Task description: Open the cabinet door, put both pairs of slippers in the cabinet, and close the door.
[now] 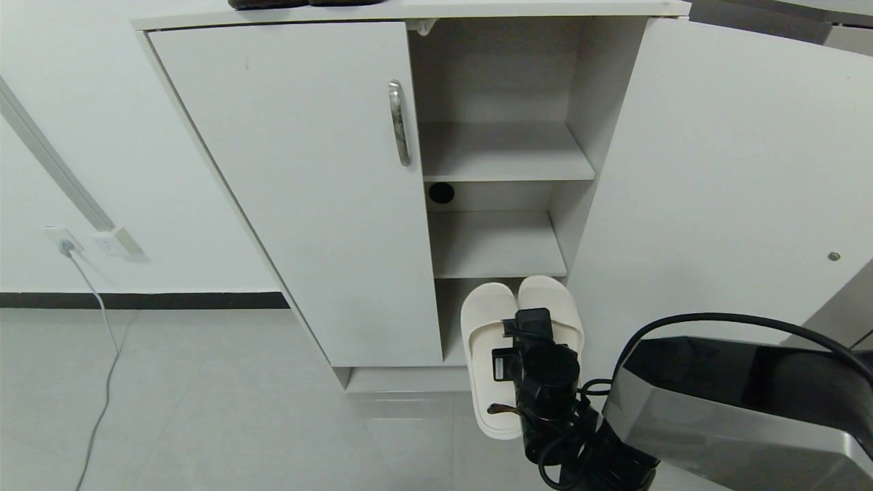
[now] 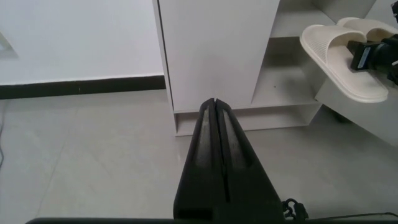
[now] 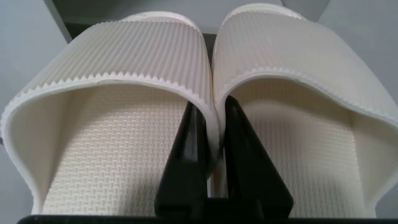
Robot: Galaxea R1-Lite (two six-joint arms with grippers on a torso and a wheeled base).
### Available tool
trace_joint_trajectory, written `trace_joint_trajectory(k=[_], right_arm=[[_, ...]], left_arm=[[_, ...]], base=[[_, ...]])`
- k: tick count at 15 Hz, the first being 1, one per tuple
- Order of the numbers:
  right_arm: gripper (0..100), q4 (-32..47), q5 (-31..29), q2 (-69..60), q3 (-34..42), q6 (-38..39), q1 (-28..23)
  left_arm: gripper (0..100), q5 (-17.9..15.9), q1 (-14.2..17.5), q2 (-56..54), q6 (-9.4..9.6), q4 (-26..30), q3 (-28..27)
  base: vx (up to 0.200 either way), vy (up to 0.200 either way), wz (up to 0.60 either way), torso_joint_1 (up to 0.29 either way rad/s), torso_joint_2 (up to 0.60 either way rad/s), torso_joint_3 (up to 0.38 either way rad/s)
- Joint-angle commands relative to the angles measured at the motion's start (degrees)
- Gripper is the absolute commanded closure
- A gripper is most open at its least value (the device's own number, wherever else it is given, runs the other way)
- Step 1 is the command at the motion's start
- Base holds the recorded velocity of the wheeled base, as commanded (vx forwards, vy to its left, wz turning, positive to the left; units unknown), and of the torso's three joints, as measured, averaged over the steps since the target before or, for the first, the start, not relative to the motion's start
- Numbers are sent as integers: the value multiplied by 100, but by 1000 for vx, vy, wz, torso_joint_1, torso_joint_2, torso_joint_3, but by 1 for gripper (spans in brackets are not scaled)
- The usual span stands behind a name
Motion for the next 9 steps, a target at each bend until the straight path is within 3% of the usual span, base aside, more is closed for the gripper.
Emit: trace_joint_trajectory(k=[1,6,9], right_arm=[[100,-4,4,58,-4,-3,-9],[100,5,4,58,-4,-12,-9],[100,5,4,58,-4,-12,-9]], left_arm=[[100,0,1,9,2,-1,2],[100,0,1,9,2,-1,2],[100,0,1,9,2,-1,-6]], base=[[0,0,0,0,0,0],[0,0,0,0,0,0],[200,0,0,-1,5,4]])
